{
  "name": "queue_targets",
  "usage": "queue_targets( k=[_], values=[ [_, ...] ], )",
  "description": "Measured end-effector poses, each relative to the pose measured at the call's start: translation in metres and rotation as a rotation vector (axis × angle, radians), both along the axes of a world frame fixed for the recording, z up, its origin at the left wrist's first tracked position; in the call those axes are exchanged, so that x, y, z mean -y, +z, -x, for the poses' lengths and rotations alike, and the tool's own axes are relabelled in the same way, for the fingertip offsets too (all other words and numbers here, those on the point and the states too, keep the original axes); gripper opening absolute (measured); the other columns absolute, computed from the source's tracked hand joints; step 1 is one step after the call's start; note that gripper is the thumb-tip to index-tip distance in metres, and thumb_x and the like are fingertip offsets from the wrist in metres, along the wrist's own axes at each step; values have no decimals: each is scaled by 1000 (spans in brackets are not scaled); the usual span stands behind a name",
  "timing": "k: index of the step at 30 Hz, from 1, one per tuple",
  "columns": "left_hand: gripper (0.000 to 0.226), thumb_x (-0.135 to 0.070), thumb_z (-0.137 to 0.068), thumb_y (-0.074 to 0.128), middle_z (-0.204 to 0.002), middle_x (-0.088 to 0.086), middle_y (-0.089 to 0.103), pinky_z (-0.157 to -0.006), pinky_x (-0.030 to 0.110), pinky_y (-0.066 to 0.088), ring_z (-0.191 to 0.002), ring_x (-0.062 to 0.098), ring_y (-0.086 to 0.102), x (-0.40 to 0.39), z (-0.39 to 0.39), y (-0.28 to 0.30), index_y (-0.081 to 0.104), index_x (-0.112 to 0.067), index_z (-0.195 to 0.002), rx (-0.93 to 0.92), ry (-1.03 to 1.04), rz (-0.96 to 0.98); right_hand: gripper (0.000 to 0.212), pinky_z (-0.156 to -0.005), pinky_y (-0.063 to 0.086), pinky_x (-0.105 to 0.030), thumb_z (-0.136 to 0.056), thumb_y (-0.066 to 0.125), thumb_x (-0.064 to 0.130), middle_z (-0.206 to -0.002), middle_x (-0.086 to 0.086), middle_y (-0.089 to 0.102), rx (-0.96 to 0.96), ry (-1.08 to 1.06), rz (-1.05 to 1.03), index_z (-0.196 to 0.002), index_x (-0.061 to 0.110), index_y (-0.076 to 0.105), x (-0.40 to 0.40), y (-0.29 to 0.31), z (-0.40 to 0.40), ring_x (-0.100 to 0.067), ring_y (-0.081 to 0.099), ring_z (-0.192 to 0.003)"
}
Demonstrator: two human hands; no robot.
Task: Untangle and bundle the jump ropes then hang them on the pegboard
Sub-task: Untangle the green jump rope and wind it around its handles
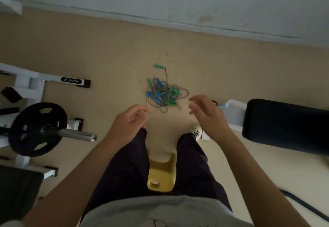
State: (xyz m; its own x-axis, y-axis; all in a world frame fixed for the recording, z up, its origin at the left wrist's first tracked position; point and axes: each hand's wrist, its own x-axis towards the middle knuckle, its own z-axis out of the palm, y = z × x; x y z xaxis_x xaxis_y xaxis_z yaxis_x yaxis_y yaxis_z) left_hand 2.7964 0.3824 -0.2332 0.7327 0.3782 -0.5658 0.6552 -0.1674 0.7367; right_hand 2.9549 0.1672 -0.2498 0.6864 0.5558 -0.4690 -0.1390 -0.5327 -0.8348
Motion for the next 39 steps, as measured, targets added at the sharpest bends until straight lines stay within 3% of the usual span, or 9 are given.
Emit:
queue_targets(
  k=[3,6,9,14,18,21,25,33,39],
  values=[
    [19,-50,-85,53,-84,-5,73,-82,31,56,-78,9,70,-17,-20,-72,66,-51,-99,-5,39,14,13,-75,45,-9,-99,52,30,-101,13,65,-6,15,3,-110,35,57,-26,-69,-15,-9,64,-97],
    [19,-50,-85,53,-85,-11,71,-75,20,53,-78,5,68,-41,-47,-177,66,-50,-100,22,43,-17,12,-74,45,-13,-100,53,29,-99,13,65,41,40,25,-109,34,57,-55,-171,-29,-9,64,-96],
    [15,-36,-94,57,-86,-15,70,-77,17,51,-82,4,68,-64,-76,-287,66,-42,-105,80,10,-51,12,-77,49,-23,-100,52,31,-103,8,66,94,55,41,-111,31,57,-84,-277,-46,-12,65,-96],
    [18,-18,-99,57,-95,0,68,-76,24,56,-81,11,68,-97,-106,-395,66,-28,-111,262,-95,-166,17,-73,47,-14,-98,50,40,-100,13,65,211,80,-43,-114,37,56,-110,-384,-66,-5,65,-94],
    [22,-31,-95,56,-95,0,69,-74,23,56,-78,13,68,-108,-104,-400,66,-29,-115,402,-188,-204,25,-75,55,-20,-91,49,54,-101,11,67,309,107,-176,-114,44,57,-111,-379,-64,-8,68,-93],
    [25,-42,-91,55,-96,-7,68,-75,23,55,-82,14,68,-104,-86,-385,66,-37,-112,479,-230,-257,28,-77,55,-26,-90,50,53,-101,9,66,404,93,-204,-114,41,57,-107,-365,-46,-12,68,-94],
    [18,-41,-94,60,-93,-12,67,-73,21,54,-79,7,66,-94,-43,-380,67,-37,-109,447,-280,-323,23,-84,55,-43,-97,52,42,-101,5,64,471,99,-126,-117,33,56,-90,-355,-9,-19,66,-95],
    [22,-51,-84,71,-88,-12,70,-75,35,59,-75,8,67,-89,10,-380,69,-36,-99,406,-195,-370,17,-75,59,-45,-95,56,42,-91,-1,67,463,25,-50,-106,29,59,-77,-360,35,-17,69,-80],
    [25,-56,-85,67,-93,-9,69,-73,32,58,-82,10,67,-90,-38,-413,67,-36,-100,338,-126,-306,16,-70,58,-36,-95,57,42,-91,-5,67,333,-55,-9,-100,27,58,-103,-407,3,-19,68,-81]
  ],
)
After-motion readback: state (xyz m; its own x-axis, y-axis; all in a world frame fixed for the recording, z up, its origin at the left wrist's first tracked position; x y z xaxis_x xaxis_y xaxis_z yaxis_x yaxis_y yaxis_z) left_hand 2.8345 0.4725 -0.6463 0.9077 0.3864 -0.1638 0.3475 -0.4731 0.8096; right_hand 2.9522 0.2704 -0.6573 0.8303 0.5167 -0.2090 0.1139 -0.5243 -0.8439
